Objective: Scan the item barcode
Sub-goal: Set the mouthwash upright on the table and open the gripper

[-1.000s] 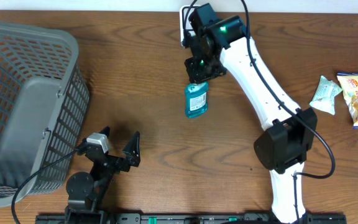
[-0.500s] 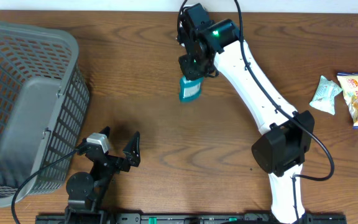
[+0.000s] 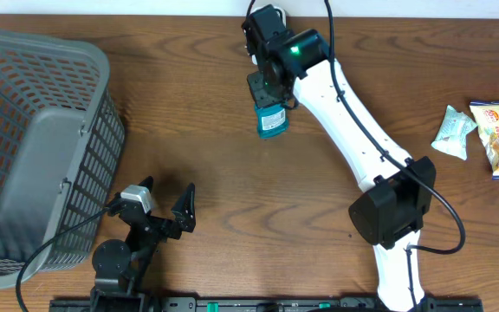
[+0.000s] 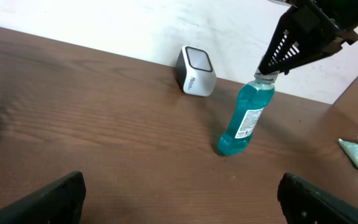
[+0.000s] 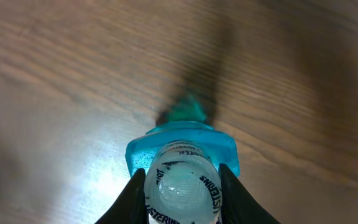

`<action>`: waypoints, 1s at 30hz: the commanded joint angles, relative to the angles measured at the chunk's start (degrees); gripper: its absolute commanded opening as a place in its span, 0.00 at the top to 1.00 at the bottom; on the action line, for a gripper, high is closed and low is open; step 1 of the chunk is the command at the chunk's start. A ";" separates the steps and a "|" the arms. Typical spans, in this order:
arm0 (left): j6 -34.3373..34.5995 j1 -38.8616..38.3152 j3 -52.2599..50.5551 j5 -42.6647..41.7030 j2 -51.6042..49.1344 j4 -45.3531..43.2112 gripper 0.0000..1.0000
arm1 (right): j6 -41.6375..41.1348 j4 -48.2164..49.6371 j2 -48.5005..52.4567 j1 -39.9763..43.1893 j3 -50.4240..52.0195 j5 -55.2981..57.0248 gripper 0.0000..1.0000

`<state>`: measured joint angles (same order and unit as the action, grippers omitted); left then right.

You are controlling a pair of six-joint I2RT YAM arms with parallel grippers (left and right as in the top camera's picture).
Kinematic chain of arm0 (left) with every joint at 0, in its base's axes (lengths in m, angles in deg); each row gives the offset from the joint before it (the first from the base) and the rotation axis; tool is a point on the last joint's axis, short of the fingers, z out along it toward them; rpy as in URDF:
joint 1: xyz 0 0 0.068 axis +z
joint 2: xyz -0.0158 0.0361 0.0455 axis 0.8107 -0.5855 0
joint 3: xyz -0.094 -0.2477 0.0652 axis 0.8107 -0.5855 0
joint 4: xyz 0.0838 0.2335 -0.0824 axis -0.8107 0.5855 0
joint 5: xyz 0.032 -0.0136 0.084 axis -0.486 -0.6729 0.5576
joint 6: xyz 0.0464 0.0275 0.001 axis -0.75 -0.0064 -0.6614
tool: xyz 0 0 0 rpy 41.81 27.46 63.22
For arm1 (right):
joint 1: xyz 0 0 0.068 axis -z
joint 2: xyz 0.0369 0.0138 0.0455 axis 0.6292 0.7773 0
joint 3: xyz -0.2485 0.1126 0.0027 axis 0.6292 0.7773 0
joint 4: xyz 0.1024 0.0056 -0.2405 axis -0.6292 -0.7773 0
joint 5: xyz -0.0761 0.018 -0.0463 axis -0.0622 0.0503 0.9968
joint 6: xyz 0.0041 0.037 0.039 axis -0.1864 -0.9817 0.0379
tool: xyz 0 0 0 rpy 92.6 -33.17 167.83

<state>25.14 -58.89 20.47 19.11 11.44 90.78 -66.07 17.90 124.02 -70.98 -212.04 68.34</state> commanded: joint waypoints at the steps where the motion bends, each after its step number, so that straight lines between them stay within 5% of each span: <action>1: 0.07 -0.22 -1.57 -0.33 0.26 0.83 0.01 | -11.41 0.48 -3.28 -0.15 1.42 5.88 0.93; 10: 0.07 -0.22 -1.57 -0.33 0.26 0.81 0.01 | -29.05 2.34 -3.26 -0.39 3.65 11.21 0.78; 17: 0.07 -0.22 -1.57 -0.33 0.26 0.81 0.01 | -29.33 2.75 -3.30 -0.39 3.63 11.04 0.45; 21: 0.07 -0.22 -1.57 -0.33 0.26 0.81 0.01 | -23.93 2.71 -3.76 -0.33 3.61 10.58 0.25; 24: 0.07 -0.22 -1.57 -0.33 0.26 0.81 0.01 | -15.26 2.89 -5.53 -0.31 3.61 9.07 0.02; 30: 0.07 -0.22 -1.57 -0.33 0.26 0.81 0.01 | 18.88 3.37 -6.62 0.11 3.65 8.35 0.01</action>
<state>25.14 -58.89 20.47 19.11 11.44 90.78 -66.48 21.25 118.58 -71.08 -208.45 77.26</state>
